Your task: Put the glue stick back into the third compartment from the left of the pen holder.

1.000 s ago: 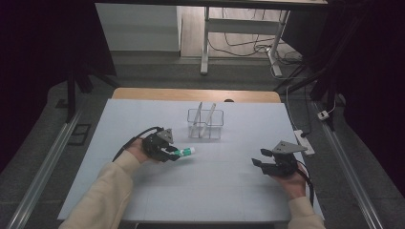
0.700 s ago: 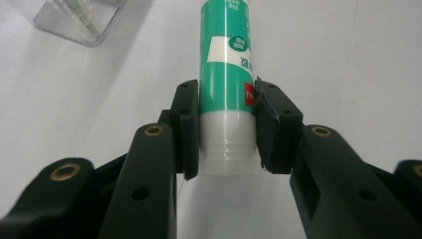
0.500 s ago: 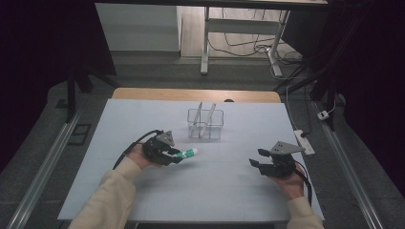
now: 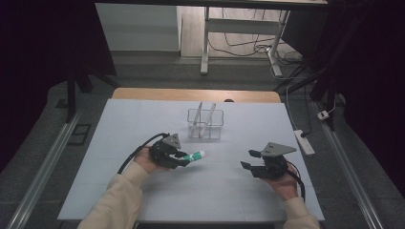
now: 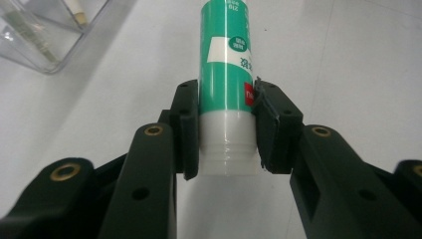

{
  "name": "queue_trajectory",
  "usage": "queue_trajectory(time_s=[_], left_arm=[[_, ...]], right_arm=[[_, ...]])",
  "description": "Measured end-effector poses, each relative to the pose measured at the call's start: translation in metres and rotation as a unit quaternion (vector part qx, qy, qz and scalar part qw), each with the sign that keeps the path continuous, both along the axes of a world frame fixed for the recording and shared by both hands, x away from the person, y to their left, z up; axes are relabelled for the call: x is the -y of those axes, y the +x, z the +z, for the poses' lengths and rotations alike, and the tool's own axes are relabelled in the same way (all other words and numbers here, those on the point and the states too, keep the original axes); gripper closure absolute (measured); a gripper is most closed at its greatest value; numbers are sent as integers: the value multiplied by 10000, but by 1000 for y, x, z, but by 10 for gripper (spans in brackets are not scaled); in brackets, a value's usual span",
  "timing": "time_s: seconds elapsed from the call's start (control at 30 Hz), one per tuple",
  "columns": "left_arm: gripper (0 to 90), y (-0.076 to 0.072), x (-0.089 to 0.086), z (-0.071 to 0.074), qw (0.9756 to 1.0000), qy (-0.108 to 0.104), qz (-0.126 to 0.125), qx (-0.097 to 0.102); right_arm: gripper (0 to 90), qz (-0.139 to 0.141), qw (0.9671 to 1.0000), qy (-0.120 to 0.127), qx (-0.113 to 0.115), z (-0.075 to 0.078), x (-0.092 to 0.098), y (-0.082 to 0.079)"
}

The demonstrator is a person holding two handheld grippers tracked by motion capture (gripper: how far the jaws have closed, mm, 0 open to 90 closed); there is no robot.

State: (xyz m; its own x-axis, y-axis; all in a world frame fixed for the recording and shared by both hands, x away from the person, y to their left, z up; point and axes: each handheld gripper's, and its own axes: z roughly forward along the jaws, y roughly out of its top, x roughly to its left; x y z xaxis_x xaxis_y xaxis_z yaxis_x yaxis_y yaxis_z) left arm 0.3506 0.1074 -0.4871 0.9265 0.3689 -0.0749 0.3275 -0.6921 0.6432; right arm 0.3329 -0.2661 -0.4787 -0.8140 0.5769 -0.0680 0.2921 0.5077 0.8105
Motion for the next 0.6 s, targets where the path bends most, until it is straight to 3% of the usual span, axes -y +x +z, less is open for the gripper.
queue_trajectory(time_s=[0.6], left_arm=[[652,-6,19,-8,9999,122,-71,-98]], right_arm=[[416,696,9974,-178,-26,-2,-51,-9]])
